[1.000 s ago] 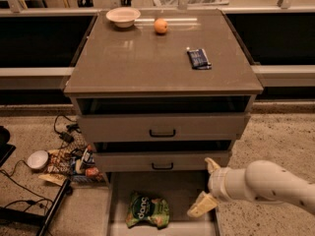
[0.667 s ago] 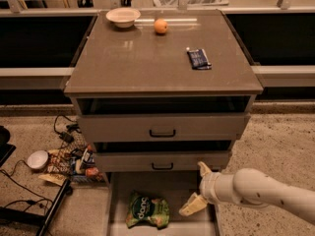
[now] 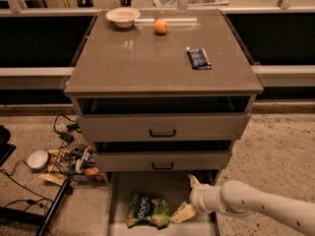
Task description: Pick green rice chip bag from bottom drawer and place on counter
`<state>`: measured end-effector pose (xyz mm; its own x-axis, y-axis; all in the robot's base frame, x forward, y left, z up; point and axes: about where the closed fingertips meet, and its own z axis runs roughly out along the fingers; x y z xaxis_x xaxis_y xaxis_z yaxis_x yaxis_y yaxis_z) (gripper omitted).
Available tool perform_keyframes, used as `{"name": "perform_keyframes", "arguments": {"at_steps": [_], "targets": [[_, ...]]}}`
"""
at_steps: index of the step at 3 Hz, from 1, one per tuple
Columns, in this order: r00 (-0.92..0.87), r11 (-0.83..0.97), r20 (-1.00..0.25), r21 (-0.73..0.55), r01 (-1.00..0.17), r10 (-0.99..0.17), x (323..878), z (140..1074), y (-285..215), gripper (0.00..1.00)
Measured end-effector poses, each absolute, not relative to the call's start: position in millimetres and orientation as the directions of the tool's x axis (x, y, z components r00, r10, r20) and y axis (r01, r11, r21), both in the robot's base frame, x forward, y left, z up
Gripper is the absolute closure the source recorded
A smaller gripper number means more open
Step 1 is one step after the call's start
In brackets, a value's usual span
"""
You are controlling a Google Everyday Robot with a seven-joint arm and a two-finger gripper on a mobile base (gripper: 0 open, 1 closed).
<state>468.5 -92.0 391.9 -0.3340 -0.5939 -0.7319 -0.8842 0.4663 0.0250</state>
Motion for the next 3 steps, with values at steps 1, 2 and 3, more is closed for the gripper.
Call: {"name": "perform_keyframes", "arguments": {"at_steps": [1, 2, 3], "targets": [[-0.334, 0.466, -0.732, 0.025, -0.884, -0.594, 468.4, 391.9, -92.0, 0.00], [-0.348, 0.457, -0.714, 0.043, -0.889, -0.608, 473.0, 367.8, -79.6, 0.00], [-0.373, 0.448, -0.677, 0.071, -0.891, -0.634, 486.2, 310.0, -52.2, 0.00]]}}
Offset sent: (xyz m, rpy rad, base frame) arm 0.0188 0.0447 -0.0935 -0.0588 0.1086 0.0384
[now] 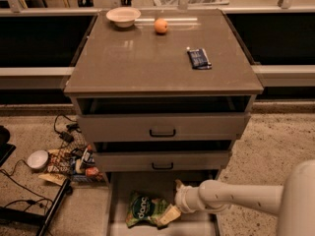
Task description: Pick green rice chip bag from bottom drawer and place on counter
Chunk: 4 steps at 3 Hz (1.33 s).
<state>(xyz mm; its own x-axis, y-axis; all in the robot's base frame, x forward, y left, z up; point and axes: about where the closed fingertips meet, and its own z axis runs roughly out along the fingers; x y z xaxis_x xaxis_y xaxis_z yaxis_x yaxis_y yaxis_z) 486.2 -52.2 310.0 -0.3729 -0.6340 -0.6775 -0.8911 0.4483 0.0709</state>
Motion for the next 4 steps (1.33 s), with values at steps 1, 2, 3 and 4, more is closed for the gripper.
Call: {"name": "perform_keyframes", "arguments": {"at_steps": [1, 2, 3, 4], "targets": [[-0.389, 0.442, -0.656, 0.094, -0.892, -0.647, 496.2, 263.8, -29.6, 0.00], [-0.413, 0.464, -0.668, 0.113, -0.879, -0.620, 501.0, 225.5, -17.0, 0.00], [-0.446, 0.505, -0.688, 0.134, -0.853, -0.573, 501.4, 192.6, -14.8, 0.00], [-0.473, 0.529, -0.701, 0.160, -0.833, -0.533, 504.4, 163.5, -11.3, 0.00]]}}
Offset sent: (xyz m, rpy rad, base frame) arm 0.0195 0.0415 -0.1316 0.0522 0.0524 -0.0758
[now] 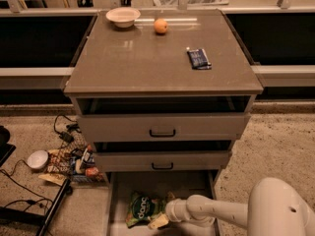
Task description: Pick green rice chip bag from bottom drawer and place on counter
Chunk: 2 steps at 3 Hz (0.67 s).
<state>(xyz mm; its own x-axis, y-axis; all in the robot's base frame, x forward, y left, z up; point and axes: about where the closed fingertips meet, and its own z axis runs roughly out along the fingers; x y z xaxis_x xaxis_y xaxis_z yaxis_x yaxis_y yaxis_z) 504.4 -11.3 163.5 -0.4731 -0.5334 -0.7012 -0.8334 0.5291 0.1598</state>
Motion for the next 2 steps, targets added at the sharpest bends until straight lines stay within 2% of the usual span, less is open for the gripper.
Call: {"name": "perform_keyframes", "arguments": {"at_steps": [1, 2], "targets": [[-0.481, 0.523, -0.690, 0.171, -0.835, -0.541, 514.7, 140.5, 4.5, 0.03], [-0.472, 0.503, -0.627, 0.144, -0.852, -0.620, 514.6, 122.1, 22.8, 0.26]]}}
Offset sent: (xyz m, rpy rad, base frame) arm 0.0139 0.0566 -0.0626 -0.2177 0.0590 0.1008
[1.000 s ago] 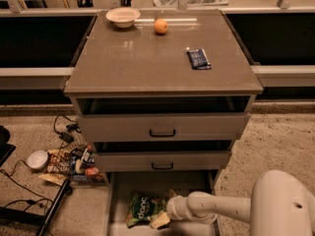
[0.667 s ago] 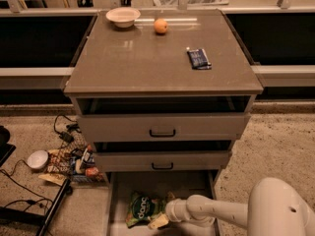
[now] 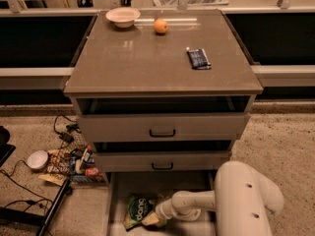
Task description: Pick green rice chip bag from bottom drawer and place on counter
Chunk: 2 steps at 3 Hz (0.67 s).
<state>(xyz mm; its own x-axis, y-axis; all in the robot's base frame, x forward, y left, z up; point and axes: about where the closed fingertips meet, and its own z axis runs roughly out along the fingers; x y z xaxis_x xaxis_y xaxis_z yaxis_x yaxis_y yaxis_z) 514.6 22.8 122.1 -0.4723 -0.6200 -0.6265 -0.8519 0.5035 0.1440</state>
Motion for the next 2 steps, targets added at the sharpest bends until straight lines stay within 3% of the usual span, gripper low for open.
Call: {"name": "perform_keyframes", "arguments": {"at_steps": [2], "targets": [[-0.457, 0.482, -0.623, 0.143, -0.865, -0.635, 512.3, 119.1, 35.1, 0.72]]}}
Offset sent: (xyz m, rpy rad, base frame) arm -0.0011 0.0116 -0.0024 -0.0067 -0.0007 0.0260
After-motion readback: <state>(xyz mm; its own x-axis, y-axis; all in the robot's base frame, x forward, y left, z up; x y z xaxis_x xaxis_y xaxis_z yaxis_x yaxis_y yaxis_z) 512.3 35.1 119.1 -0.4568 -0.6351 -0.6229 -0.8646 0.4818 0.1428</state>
